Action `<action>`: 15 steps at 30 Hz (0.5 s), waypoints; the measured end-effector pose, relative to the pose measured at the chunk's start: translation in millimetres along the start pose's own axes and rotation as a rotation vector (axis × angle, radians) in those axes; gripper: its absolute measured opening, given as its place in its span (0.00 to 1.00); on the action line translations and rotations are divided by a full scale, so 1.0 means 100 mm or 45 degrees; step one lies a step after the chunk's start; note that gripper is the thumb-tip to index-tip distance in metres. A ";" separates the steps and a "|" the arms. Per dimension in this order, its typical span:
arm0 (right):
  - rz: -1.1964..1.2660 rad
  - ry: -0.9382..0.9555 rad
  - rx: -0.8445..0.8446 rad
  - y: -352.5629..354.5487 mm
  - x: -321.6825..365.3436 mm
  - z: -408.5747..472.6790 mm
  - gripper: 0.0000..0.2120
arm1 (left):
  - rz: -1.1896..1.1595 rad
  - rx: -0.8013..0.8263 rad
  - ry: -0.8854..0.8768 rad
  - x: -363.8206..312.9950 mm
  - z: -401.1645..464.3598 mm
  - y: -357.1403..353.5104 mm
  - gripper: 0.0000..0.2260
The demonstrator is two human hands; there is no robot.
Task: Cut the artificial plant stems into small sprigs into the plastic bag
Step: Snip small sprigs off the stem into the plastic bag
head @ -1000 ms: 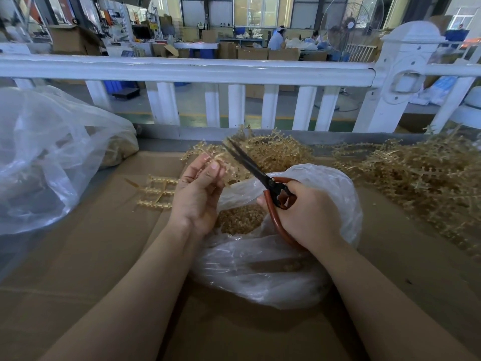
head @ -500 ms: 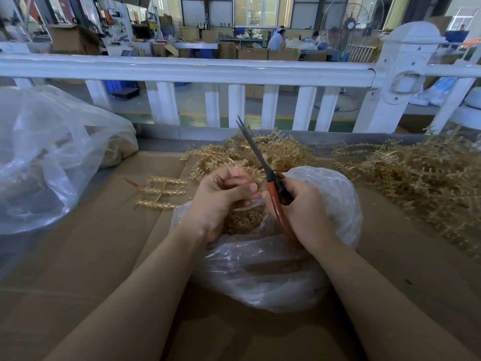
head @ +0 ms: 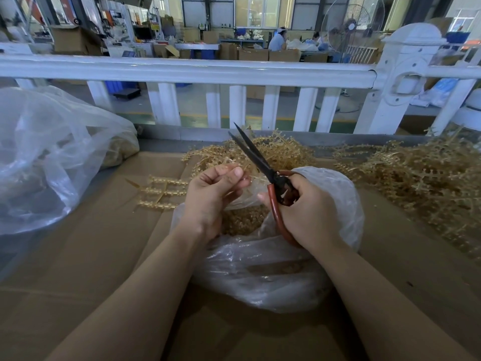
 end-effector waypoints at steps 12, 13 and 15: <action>-0.323 0.060 0.135 -0.03 -0.05 0.03 0.32 | -0.116 0.035 -0.076 0.00 0.04 0.02 0.06; -0.347 0.068 0.131 -0.03 -0.05 0.03 0.32 | -0.100 0.026 -0.074 0.01 0.05 0.03 0.09; -0.382 0.071 0.128 -0.03 -0.04 0.03 0.32 | -0.052 0.024 -0.070 0.01 0.05 0.03 0.09</action>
Point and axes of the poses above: each hand's wrist, its own z-axis towards the middle knuckle, its own y-axis out of the back of the hand, x = y × z, the point moved 5 cm from there along z, towards the middle knuckle, and after that the axes turned 14 degrees about z, right-handed, at the moved point
